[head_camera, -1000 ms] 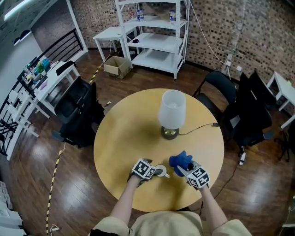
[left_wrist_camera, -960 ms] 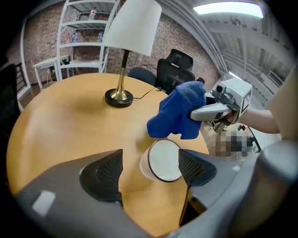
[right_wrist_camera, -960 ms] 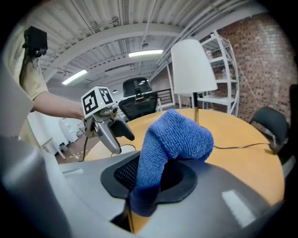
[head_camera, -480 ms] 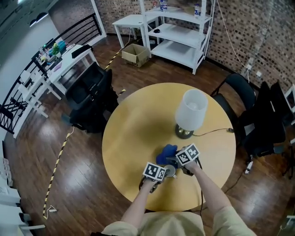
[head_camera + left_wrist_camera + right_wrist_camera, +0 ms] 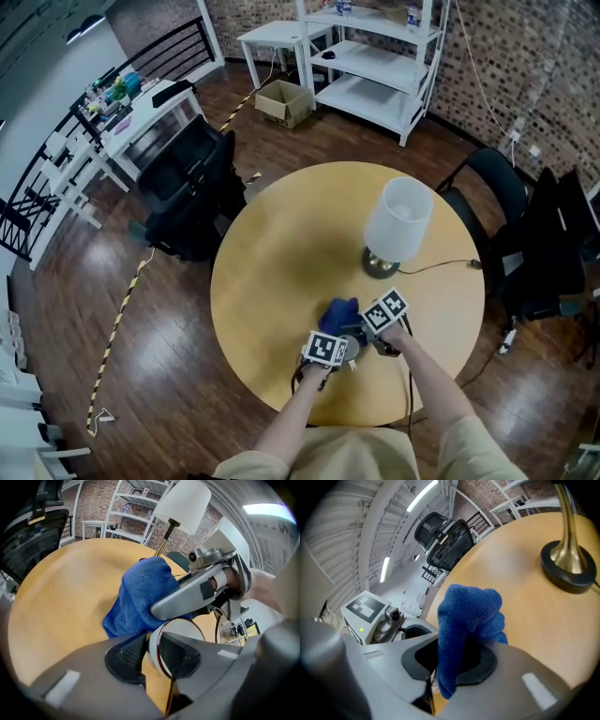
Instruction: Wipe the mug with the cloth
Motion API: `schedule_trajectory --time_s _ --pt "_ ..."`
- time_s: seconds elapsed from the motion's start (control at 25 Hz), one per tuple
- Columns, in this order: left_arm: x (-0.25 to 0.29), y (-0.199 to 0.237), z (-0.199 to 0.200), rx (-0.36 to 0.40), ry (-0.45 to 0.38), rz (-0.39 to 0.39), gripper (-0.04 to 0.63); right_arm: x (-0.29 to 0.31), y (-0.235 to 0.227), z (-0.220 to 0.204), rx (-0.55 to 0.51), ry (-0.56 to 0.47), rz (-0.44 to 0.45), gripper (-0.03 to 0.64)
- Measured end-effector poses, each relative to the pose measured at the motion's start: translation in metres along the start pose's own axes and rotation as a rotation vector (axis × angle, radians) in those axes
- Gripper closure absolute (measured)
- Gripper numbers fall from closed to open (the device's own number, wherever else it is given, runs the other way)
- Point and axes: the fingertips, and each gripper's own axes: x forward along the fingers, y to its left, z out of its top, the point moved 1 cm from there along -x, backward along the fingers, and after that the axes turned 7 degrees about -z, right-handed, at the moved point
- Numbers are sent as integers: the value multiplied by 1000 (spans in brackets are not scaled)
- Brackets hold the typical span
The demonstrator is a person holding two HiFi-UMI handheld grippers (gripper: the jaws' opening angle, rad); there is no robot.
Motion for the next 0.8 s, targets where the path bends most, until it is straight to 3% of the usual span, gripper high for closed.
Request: schedule_trajectory --time_s 0.12,0.36,0.68,0.8 --pt "-1 1 0 -6 -2 21 528 -17 -2 -9 52 -80 36 557" --pt "-2 3 0 1 1 41 526 -41 1 -34 59 -203 77 563" --pt "-6 12 0 -41 -16 86 548 -44 33 -84 -109 -212 102 562" --pt "-5 12 0 -35 -8 91 543 -37 40 -92 -102 -238 122 560"
